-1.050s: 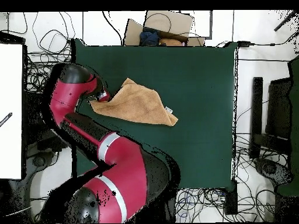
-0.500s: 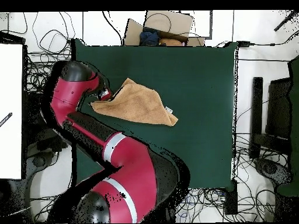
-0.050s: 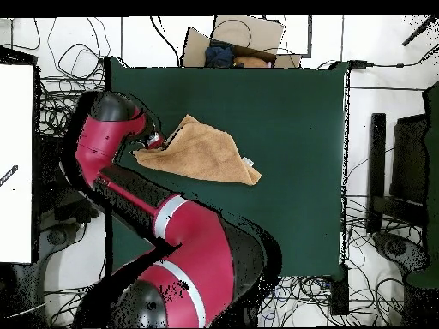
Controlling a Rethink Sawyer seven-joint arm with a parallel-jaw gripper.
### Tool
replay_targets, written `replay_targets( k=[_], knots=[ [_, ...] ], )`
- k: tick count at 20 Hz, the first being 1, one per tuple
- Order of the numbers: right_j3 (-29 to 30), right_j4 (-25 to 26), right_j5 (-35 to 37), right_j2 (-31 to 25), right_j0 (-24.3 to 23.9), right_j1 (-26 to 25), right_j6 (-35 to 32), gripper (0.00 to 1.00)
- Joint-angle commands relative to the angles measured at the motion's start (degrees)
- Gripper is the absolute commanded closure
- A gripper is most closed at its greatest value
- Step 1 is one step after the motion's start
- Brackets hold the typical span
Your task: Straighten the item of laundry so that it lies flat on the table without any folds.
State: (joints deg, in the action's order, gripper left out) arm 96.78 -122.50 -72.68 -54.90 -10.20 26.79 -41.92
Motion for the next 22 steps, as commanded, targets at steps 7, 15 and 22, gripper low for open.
replay_targets(
  k=[7, 15, 22],
  knots=[
    [2.7, -3.8, -7.5, -4.8, -1.8, 0.6, 13.5, 0.0],
    [2.2, -5.1, -10.7, -7.2, -3.0, 1.4, 14.3, 0.0],
    [2.5, -5.5, -12.4, -8.8, -3.8, 1.6, 14.0, 0.0]
  ],
)
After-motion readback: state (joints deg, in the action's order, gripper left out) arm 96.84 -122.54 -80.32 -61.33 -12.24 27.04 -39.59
